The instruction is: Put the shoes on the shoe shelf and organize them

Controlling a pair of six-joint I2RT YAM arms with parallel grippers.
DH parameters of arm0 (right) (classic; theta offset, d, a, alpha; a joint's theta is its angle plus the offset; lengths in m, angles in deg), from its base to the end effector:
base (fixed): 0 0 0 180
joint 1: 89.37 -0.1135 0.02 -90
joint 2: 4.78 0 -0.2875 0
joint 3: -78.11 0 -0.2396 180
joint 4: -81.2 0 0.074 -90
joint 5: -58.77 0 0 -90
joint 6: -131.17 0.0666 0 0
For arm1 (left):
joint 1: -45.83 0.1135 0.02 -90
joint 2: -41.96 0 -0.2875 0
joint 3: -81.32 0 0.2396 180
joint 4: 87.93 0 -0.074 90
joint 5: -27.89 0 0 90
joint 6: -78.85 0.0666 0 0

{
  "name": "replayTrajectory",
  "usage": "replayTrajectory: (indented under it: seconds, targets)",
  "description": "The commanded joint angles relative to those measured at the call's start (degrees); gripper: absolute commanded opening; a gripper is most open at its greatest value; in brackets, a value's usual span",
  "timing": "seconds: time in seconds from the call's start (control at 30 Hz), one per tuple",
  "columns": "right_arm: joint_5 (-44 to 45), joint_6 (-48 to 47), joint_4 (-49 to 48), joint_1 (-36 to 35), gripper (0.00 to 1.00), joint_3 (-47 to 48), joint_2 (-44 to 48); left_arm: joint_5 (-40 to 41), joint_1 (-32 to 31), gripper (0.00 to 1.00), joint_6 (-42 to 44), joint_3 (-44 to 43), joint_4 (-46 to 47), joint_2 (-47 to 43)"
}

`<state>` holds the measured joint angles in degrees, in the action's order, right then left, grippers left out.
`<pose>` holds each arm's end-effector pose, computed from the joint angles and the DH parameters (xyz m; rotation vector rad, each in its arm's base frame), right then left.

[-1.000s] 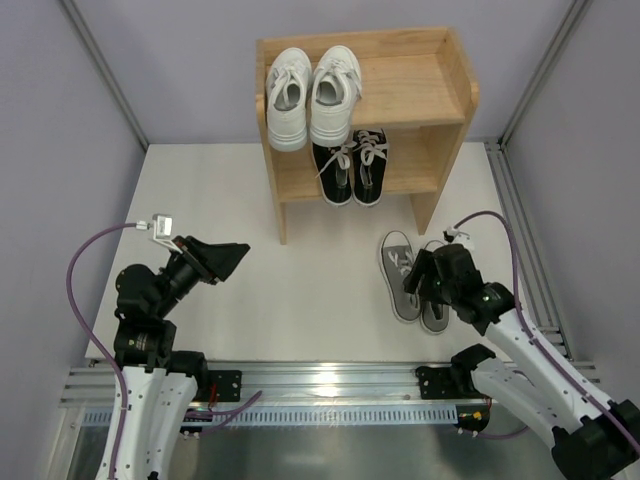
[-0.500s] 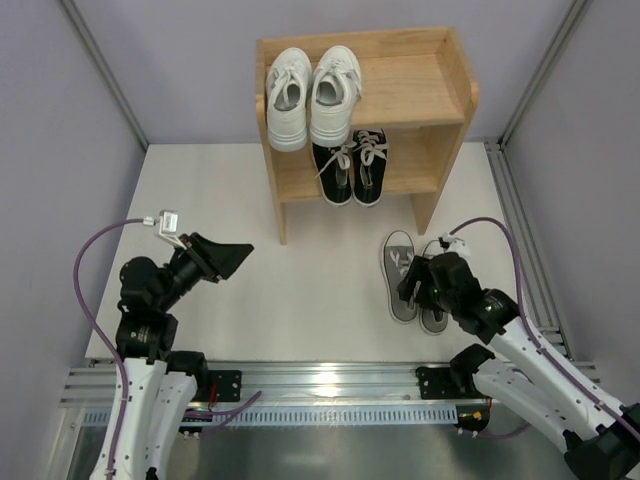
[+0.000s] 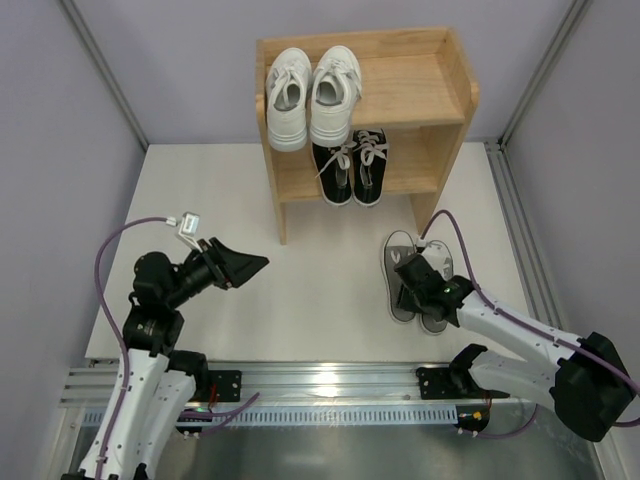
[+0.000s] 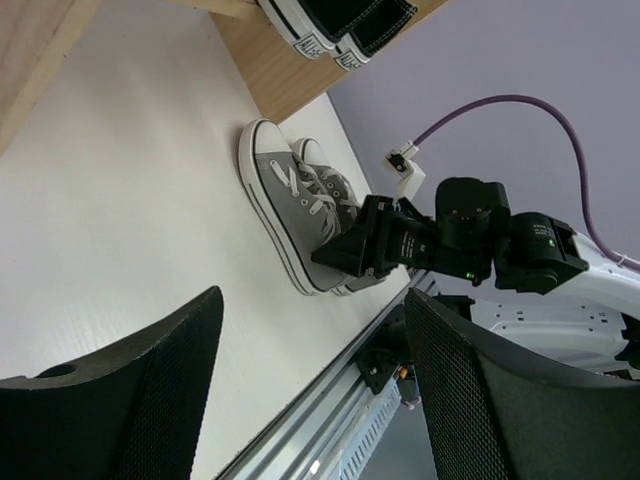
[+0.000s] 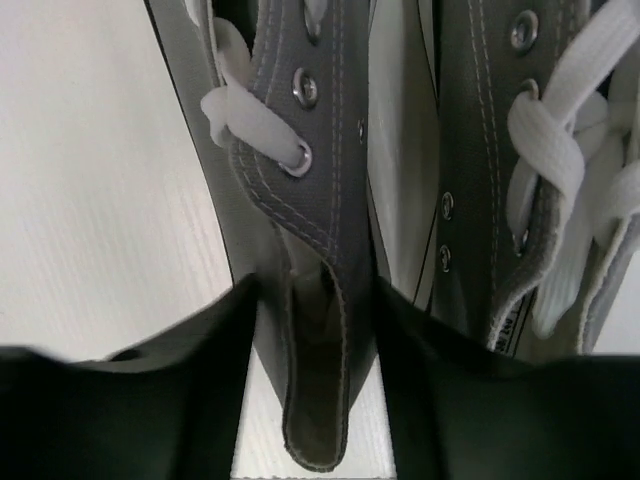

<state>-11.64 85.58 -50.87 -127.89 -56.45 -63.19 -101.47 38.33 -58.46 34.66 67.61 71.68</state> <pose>0.1464 0.0880 0.1851 0.2440 2.5296 0.1079 0.1174 -0.0581 0.3094 -0.0805 1.8458 -1.2712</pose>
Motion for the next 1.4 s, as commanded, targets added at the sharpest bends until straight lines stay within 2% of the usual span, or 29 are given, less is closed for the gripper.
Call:
replayTrajectory:
  seconds: [0.0,0.07,0.2,0.23,0.27,0.3,0.33,0.47,0.57,0.67,0.77,0.9,1.0,1.1,1.23,1.37]
  targets:
    - [1.16,0.25,-6.17,-0.24,0.33,-0.70,-2.05,-2.57,-1.89,0.73,-0.58,2.10,2.13,0.34]
    - [0.10,-0.63,-7.41,-0.24,0.04,-0.97,-3.37,-2.31,-3.47,0.73,-1.03,3.68,2.92,0.78]
    - [-4.47,-3.61,-10.66,-0.59,0.04,-1.41,-1.98,-0.03,-9.18,0.78,-1.29,5.79,5.03,3.50]
    - [-6.91,-4.32,-11.45,-0.68,0.04,-1.58,-1.01,2.24,-12.76,0.91,-1.56,6.14,5.29,4.47]
    - [-7.98,-5.37,-11.89,-0.76,0.04,-1.93,1.61,3.39,-14.53,0.98,-1.73,6.41,5.99,5.43]
    - [-8.86,-5.55,-12.07,-0.76,0.04,-1.93,3.03,4.45,-16.81,1.00,-1.73,7.11,7.04,6.57]
    - [-11.05,-5.99,-12.25,-0.85,0.04,-2.02,4.35,5.68,-20.75,1.00,-2.26,7.46,9.49,9.37]
    - [-15.80,-6.61,-11.20,-0.85,0.04,-1.41,10.85,12.87,-29.73,1.00,-4.45,8.52,19.43,17.03]
    - [-18.88,-6.43,-10.84,-0.85,0.04,-1.23,15.34,16.05,-33.96,1.00,-4.90,7.55,25.22,23.60]
    - [-24.85,-6.87,-11.19,-0.85,0.04,-1.49,18.94,16.33,-35.47,1.00,-7.08,6.85,32.94,32.38]
    - [-26.53,-7.31,-10.49,-0.85,0.04,-1.58,21.75,15.36,-36.70,1.00,-8.94,5.97,38.68,41.26]
    - [-27.94,-6.44,-11.01,-0.94,0.04,-2.64,24.57,18.69,-39.33,1.00,-13.58,6.41,49.30,47.52]
    - [-28.30,-4.86,-12.33,-0.94,0.04,-3.60,25.63,21.24,-40.56,1.00,-15.62,7.02,53.10,49.03]
    - [-28.82,-2.40,-14.97,-0.85,0.04,-5.36,26.16,23.44,-42.32,1.00,-16.58,7.11,53.46,49.47]
    - [-24.01,2.08,-14.36,-0.94,0.04,-6.94,26.77,24.49,-43.81,1.00,-18.51,8.16,52.50,47.73]
    - [-23.29,8.23,-16.46,-0.94,0.04,-10.28,28.79,33.87,-47.59,1.00,-19.83,9.13,41.45,41.75]
